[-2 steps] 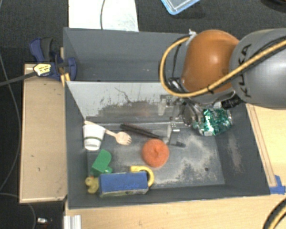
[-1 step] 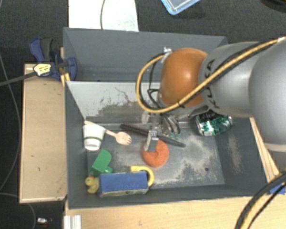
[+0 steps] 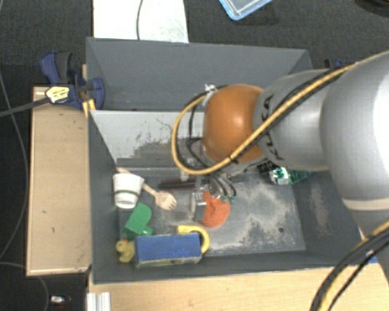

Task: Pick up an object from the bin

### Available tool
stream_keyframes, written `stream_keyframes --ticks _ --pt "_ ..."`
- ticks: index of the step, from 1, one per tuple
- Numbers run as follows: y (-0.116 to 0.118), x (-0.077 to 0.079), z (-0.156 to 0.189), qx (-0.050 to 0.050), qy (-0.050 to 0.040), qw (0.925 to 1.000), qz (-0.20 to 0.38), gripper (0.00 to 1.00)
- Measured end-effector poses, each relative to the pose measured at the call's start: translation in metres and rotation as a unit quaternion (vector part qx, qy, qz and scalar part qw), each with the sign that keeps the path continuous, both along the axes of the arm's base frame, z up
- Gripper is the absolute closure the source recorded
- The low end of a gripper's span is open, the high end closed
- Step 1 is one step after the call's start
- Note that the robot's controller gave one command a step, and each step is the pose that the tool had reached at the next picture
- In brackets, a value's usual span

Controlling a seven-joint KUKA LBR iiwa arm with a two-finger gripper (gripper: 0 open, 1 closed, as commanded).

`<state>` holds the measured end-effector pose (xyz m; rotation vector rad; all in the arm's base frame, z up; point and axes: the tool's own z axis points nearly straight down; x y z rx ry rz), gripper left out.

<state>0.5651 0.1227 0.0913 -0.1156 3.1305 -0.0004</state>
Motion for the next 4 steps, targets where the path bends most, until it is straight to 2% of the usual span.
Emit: stream_keyframes --ticks 1,2,4 --pt "-0.025 0.002 -0.021 0.002 0.0029 0.9932 -0.116 1.0" --pt "-0.025 0.002 -0.021 0.002 0.0029 0.9932 -0.117 1.0" --pt "-0.033 0.007 0.104 0.001 0.005 0.996 -0.089 1.0"
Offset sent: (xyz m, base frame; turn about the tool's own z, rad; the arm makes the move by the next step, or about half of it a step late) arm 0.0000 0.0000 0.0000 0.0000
